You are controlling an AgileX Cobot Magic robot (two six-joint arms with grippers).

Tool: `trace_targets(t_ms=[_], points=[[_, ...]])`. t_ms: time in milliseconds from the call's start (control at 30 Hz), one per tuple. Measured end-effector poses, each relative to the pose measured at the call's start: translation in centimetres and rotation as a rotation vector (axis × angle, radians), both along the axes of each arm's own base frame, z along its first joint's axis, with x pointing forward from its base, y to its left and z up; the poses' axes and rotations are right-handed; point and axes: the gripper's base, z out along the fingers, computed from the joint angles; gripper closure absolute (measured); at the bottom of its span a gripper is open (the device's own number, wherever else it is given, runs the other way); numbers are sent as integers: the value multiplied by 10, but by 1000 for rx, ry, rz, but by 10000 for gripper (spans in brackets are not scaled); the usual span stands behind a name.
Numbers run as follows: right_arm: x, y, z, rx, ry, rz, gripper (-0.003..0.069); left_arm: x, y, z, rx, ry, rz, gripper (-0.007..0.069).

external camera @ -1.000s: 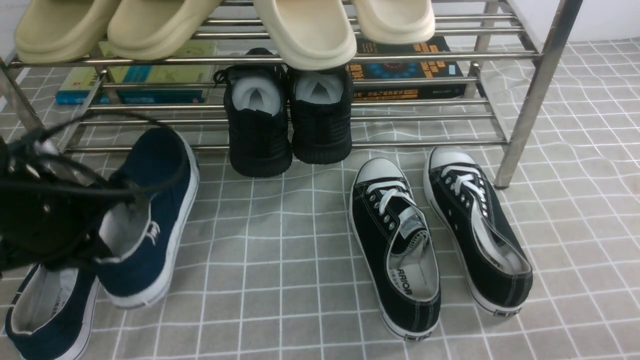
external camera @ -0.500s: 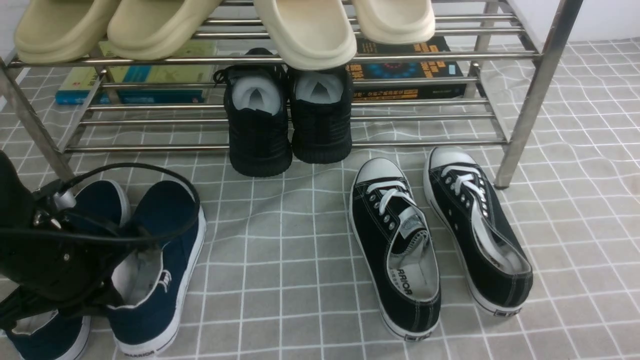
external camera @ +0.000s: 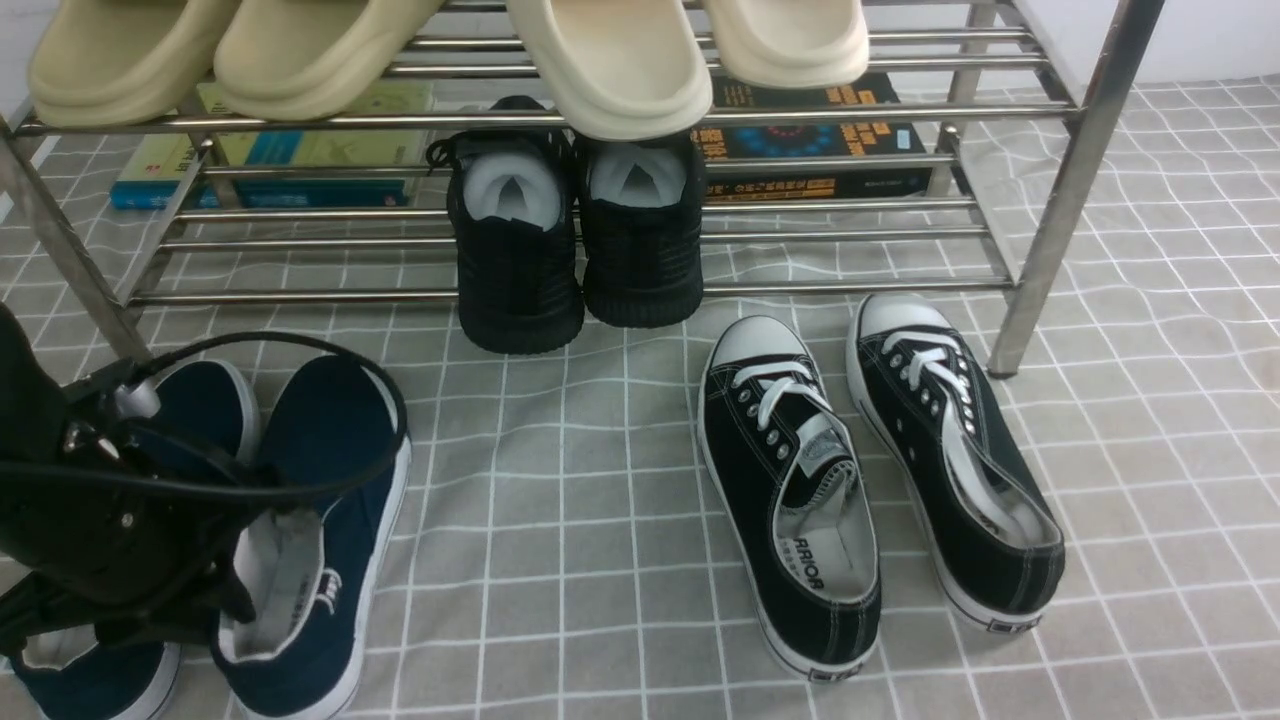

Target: Take the shoes off the shelf with your hand from the grey coffee tablecloth.

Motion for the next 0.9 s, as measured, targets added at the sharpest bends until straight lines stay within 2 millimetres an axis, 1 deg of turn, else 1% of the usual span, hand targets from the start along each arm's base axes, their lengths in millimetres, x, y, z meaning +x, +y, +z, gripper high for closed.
trace_targets(t_ms=[33,133,167,200,300,333,367,400,500,533,567,600,633,667,733,767,800,833,900], points=[[0,0,0,0,0,0,420,-1,0,3,4,-15,-15,340],[0,0,0,0,0,0,420,-6,0,15,16,-62,-63,253],[0,0,0,0,0,0,420,-7,0,16,17,-65,-66,249],[0,0,0,0,0,0,420,-11,0,23,23,-95,-87,227],[0,0,0,0,0,0,420,-21,0,38,34,-145,-125,228],[0,0,0,0,0,0,420,-26,0,45,39,-166,-141,249],[0,0,0,0,0,0,420,-28,0,46,40,-166,-147,254],[0,0,0,0,0,0,420,-38,0,55,49,-187,-178,320],[0,0,0,0,0,0,420,-60,-1,72,63,-210,-246,484],[0,0,0,0,0,0,420,-64,-1,74,64,-216,-250,508],[0,0,0,0,0,0,420,-77,-1,84,68,-249,-277,571],[0,0,0,0,0,0,420,-78,-1,85,67,-258,-276,578],[0,0,0,0,0,0,420,-94,-2,96,71,-318,-308,609],[0,0,0,0,0,0,420,-102,-3,102,75,-355,-323,617],[0,0,0,0,0,0,420,-125,-3,116,93,-470,-351,623],[0,0,0,0,0,0,420,-133,-4,121,100,-515,-355,623],[0,0,0,0,0,0,420,-135,-4,122,100,-525,-355,623],[0,0,0,0,0,0,420,-153,-3,129,116,-643,-346,623],[0,0,0,0,0,0,420,-164,-3,131,125,-745,-326,623]])
